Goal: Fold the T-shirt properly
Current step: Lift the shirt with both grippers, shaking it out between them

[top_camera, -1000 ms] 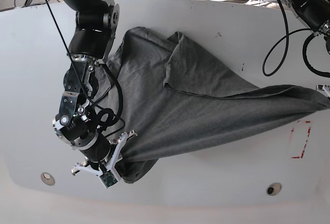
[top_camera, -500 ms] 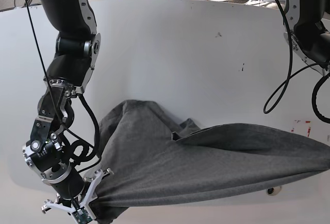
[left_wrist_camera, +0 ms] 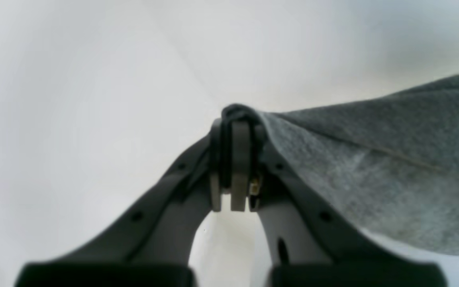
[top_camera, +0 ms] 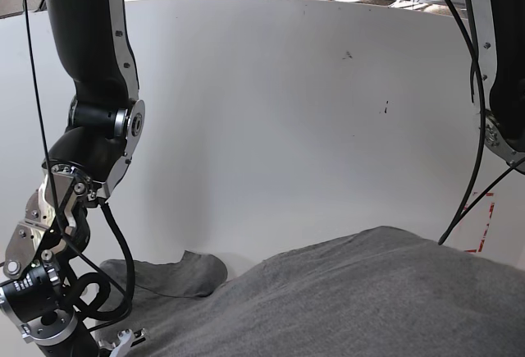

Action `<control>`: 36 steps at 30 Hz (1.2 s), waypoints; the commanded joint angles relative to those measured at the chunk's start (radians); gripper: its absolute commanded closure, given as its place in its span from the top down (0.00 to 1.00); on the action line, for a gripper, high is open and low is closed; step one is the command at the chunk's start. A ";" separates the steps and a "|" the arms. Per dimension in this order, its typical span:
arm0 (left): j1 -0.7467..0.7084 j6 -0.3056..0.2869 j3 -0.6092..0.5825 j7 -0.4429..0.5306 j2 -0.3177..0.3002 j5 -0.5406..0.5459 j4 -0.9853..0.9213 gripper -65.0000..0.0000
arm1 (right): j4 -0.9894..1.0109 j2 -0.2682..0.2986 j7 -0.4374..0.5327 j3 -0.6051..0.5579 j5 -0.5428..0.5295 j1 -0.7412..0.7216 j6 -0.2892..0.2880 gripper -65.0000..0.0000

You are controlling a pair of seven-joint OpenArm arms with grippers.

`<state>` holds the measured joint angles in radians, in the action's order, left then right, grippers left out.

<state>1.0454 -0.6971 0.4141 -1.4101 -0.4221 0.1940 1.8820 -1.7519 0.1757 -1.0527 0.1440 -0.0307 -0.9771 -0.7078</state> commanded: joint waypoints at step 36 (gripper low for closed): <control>-0.004 -0.001 -0.013 0.014 -0.013 -0.014 -0.083 0.00 | -0.043 0.045 -0.042 0.006 0.018 0.068 0.010 0.00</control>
<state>0.9977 -0.6975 0.3985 -1.4117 -0.4210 0.2073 1.8210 -1.8076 0.2054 -1.1187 0.1436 -0.0380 -0.8463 -0.7074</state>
